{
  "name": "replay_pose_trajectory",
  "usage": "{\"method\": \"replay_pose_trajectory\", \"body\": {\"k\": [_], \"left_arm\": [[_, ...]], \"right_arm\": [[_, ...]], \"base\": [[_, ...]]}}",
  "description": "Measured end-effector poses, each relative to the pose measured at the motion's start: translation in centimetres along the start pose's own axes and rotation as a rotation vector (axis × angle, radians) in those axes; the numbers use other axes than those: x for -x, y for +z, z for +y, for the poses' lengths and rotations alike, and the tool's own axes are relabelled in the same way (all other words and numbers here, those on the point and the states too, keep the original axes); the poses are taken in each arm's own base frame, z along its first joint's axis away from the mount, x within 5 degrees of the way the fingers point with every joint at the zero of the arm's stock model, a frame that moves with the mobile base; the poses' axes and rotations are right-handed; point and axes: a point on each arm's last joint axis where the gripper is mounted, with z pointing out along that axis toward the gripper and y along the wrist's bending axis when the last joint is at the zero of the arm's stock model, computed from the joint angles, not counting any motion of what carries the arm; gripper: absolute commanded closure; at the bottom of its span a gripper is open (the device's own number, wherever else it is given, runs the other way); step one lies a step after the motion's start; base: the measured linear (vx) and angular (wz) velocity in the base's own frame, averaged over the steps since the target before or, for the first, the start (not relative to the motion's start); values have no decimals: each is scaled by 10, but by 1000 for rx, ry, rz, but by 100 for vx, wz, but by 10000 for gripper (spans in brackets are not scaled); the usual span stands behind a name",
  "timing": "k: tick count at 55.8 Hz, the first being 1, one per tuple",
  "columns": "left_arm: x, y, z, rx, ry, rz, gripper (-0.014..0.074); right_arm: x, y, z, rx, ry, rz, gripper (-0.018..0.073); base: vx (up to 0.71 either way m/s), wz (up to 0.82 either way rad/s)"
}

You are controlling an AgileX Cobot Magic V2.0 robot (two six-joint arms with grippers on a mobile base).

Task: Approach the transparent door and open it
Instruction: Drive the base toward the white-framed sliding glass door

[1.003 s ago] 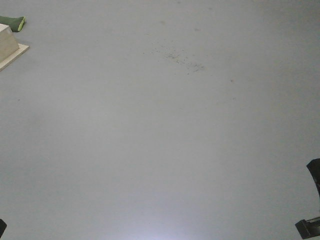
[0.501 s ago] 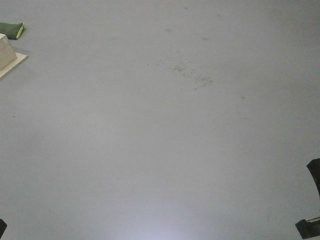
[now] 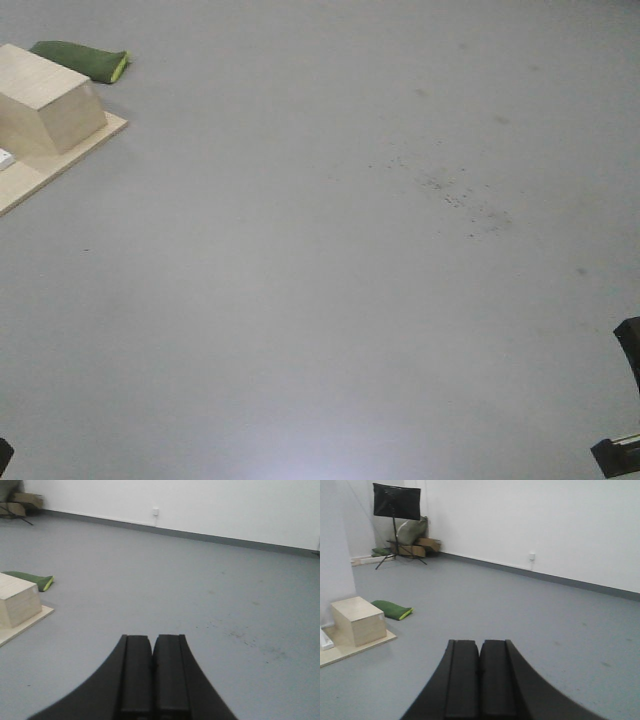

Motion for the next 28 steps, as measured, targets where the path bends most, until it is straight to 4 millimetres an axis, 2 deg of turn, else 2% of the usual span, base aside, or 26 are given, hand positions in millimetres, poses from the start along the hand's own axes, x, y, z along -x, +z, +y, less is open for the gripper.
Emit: {"method": "replay_pose_trajectory", "body": {"k": [28], "left_arm": [[0, 0, 0, 0, 0, 0, 602]], "right_arm": [[0, 0, 0, 0, 0, 0, 568]], "base": [[50, 55]]}}
